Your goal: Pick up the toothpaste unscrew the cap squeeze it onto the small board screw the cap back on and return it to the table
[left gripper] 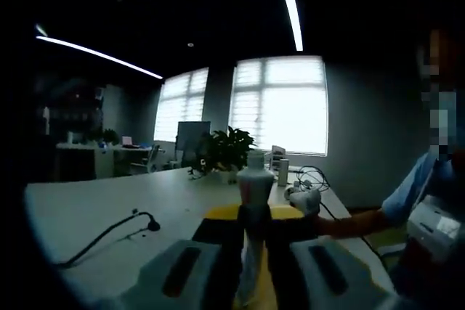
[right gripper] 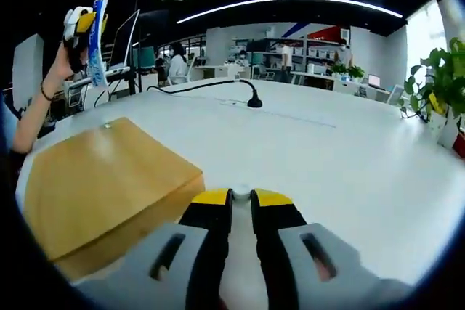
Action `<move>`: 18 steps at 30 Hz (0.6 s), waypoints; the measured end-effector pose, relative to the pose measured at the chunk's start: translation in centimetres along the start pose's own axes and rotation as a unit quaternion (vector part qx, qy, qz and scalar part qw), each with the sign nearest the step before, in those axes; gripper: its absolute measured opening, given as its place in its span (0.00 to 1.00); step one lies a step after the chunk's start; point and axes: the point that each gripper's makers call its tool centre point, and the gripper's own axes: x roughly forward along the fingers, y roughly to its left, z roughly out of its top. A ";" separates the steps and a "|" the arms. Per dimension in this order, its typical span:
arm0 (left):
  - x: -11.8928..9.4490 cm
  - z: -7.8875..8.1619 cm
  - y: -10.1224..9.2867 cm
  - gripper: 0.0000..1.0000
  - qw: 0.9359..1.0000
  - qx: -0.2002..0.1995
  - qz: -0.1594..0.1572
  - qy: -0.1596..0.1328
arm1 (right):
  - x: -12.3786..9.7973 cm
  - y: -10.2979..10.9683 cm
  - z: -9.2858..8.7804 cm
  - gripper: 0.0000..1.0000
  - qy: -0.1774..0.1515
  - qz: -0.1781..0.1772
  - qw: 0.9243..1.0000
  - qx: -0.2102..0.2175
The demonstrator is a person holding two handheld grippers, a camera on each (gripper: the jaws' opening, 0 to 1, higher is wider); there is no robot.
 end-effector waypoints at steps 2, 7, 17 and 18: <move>0.1 0.0 0.0 0.10 1.000 -0.004 -0.002 -0.001 | -0.3 -0.4 0.5 0.12 -0.014 -0.011 1.000 0.006; 0.6 -0.3 -0.6 0.10 1.000 -0.011 -0.012 -0.001 | -1.8 -0.6 3.4 0.12 -0.082 -0.007 0.996 0.044; 1.4 -0.8 -1.5 0.10 1.000 -0.007 -0.021 0.009 | -4.5 2.1 8.2 0.12 -0.171 0.096 0.971 0.138; 1.4 -0.8 -1.5 0.10 1.000 -0.007 -0.022 0.009 | -4.6 2.5 8.3 0.12 -0.167 0.104 0.972 0.130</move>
